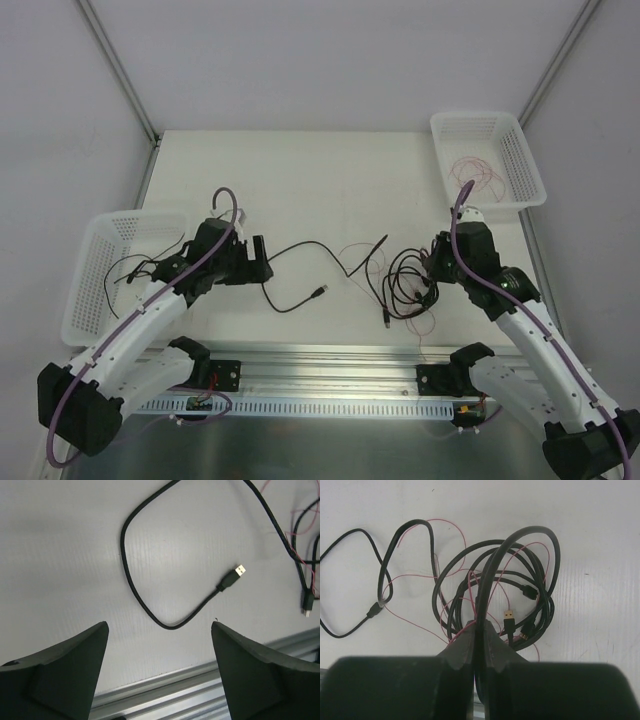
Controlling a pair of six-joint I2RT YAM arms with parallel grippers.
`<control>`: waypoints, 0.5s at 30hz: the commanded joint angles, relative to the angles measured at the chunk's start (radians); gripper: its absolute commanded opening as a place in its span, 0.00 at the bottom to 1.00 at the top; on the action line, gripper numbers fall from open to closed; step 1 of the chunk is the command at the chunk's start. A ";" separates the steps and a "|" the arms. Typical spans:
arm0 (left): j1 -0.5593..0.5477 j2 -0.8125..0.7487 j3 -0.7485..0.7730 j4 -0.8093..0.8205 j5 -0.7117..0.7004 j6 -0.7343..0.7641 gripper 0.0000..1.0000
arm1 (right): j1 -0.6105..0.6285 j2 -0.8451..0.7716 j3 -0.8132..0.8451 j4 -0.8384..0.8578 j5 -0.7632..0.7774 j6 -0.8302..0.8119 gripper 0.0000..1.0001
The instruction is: Untangle the cables
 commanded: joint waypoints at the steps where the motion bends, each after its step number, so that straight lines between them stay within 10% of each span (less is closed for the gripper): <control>1: -0.077 0.028 0.132 0.022 0.097 0.029 0.89 | -0.003 -0.033 -0.029 0.054 -0.020 0.021 0.01; 15: -0.448 0.655 0.685 0.101 0.003 0.222 0.87 | 0.031 -0.072 -0.110 0.101 -0.078 0.053 0.01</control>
